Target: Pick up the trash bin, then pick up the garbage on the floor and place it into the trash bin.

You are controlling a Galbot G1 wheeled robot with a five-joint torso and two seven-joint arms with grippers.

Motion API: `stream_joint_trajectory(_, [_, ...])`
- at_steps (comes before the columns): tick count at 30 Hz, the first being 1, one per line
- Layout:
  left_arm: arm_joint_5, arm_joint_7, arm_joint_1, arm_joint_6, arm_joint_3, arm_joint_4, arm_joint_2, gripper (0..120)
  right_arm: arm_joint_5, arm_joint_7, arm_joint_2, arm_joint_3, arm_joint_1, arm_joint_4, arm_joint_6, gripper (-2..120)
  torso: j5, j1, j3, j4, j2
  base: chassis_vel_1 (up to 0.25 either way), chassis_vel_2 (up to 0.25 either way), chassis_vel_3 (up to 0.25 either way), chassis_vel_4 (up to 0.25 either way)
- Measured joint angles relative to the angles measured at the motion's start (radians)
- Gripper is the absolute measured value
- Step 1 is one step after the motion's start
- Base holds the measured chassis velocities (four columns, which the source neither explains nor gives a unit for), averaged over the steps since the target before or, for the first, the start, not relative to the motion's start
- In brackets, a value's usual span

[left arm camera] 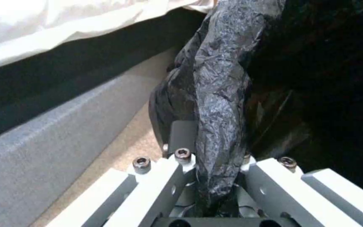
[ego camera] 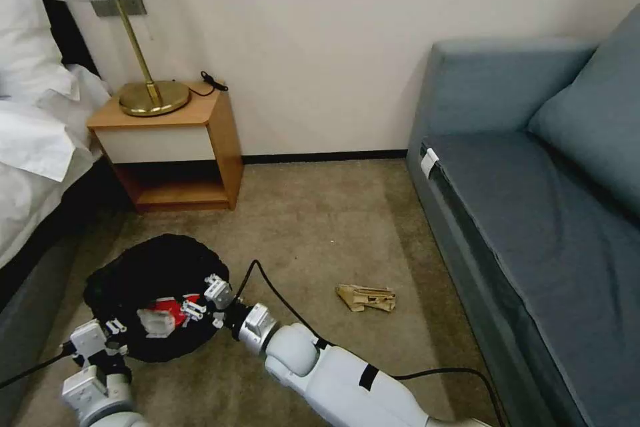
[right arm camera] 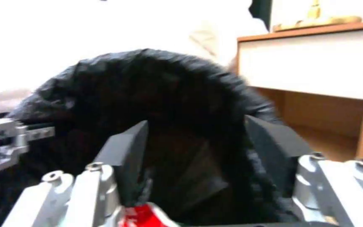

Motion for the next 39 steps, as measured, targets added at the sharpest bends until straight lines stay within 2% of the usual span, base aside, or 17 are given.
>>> stream_joint_trajectory(1, [-0.006,0.0,-0.001,-0.001,-0.004,0.003,0.003,3,-0.012,0.0,-0.013,0.013,0.0,0.01,-0.009,73,0.0,0.0,0.0,0.0,0.0,0.0,0.0,0.0,0.0])
stream_joint_trajectory(5, [-0.014,0.0,-0.002,-0.005,-0.012,0.01,0.011,3,-0.046,0.001,-0.046,0.052,0.0,0.006,-0.016,84,0.0,0.0,0.0,0.0,0.0,0.0,0.0,0.0,0.0])
stream_joint_trajectory(8, [-0.017,0.0,-0.004,-0.008,-0.015,0.017,0.014,3,-0.141,0.02,-0.072,0.121,-0.008,-0.054,-0.014,98,0.0001,0.0,0.0,0.0,0.0,0.0,0.0,0.0,0.0])
stream_joint_trajectory(9, [-0.017,0.0,-0.004,-0.008,-0.015,0.017,0.014,3,-0.141,0.02,-0.072,0.121,-0.008,-0.054,-0.014,98,0.0001,0.0,0.0,0.0,0.0,0.0,0.0,0.0,0.0])
stream_joint_trajectory(12, [-0.017,0.0,-0.006,-0.008,-0.015,0.019,0.014,3,-0.253,0.012,-0.105,0.195,-0.014,-0.137,-0.038,100,0.0002,0.0,0.0,0.0,0.0,0.0,0.0,0.0,0.0])
stream_joint_trajectory(17, [-0.017,0.0,-0.007,-0.009,-0.015,0.021,0.015,3,-0.315,-0.04,-0.147,0.239,-0.024,-0.181,-0.078,100,0.0002,0.0,0.0,-0.0001,0.0,0.0,0.0,0.0,0.0])
stream_joint_trajectory(20, [-0.017,0.0,-0.008,-0.009,-0.015,0.023,0.016,3,-0.353,-0.165,-0.204,0.294,-0.05,-0.194,-0.139,100,0.0002,0.0,0.0,-0.0002,0.0,0.0,0.0,0.0,0.0])
stream_joint_trajectory(24, [-0.016,0.0,-0.01,-0.009,-0.013,0.027,0.015,3,-0.368,-0.235,-0.238,0.334,-0.075,-0.207,-0.15,100,0.0002,0.0,0.0,-0.0002,0.0,0.0,0.0,0.0,0.0])
stream_joint_trajectory(36, [-0.016,0.0,-0.01,-0.013,-0.011,0.029,0.018,3,-0.348,-0.279,-0.259,0.439,-0.088,-0.276,-0.146,100,0.0002,0.0,0.0,-0.0001,0.0,0.0,0.0,0.0,0.0])
stream_joint_trajectory(39, [-0.017,0.0,-0.009,-0.017,-0.012,0.033,0.019,3,-0.348,-0.283,-0.253,0.469,-0.079,-0.333,-0.129,100,0.0,0.0,0.0,0.0,0.0,0.0,0.0,0.0,0.0])
